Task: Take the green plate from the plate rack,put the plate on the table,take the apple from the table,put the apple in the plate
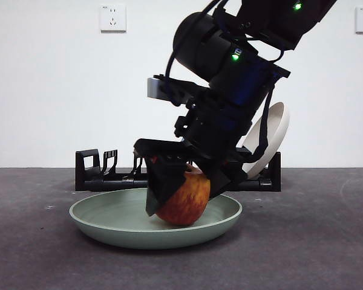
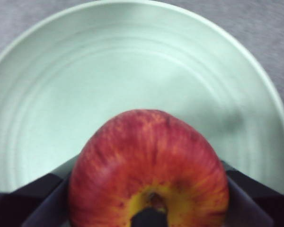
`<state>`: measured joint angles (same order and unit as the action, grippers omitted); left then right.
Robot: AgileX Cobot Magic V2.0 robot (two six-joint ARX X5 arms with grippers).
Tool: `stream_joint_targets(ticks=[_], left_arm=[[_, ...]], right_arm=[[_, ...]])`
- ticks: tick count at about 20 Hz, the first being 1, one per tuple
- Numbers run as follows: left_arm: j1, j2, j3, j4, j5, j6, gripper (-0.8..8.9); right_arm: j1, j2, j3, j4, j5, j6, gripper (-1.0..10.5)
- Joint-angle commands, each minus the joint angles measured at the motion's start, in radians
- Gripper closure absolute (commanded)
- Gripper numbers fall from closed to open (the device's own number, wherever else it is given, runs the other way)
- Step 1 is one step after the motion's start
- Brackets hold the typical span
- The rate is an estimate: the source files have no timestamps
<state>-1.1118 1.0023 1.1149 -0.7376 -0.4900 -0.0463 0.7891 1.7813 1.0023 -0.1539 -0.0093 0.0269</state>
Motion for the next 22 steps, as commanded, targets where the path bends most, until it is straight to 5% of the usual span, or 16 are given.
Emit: stream_joint_targets(ticks=[1, 4, 5, 16, 22], left_arm=[[-0.001, -0.002, 0.003, 0.006, -0.002, -0.01, 4.95], [-0.001, -0.002, 0.003, 0.003, -0.002, -0.011, 4.95], [-0.001, -0.002, 0.003, 0.003, -0.002, -0.011, 4.95], [-0.001, -0.002, 0.003, 0.003, -0.002, -0.013, 4.95], [-0.001, -0.002, 0.003, 0.002, -0.002, -0.013, 4.95]], right_arm=[[0.012, 0.024, -0.001, -0.005, 0.002, 0.008, 8.8], [0.017, 0.024, -0.001, -0.005, 0.017, 0.009, 3.2], [0.017, 0.024, -0.001, -0.006, 0.016, 0.009, 2.9], [0.021, -0.029, 0.003, -0.002, 0.016, 0.01, 2.8], [0.025, -0.264, 0.003, -0.22, 0.004, 0.01, 2.9]])
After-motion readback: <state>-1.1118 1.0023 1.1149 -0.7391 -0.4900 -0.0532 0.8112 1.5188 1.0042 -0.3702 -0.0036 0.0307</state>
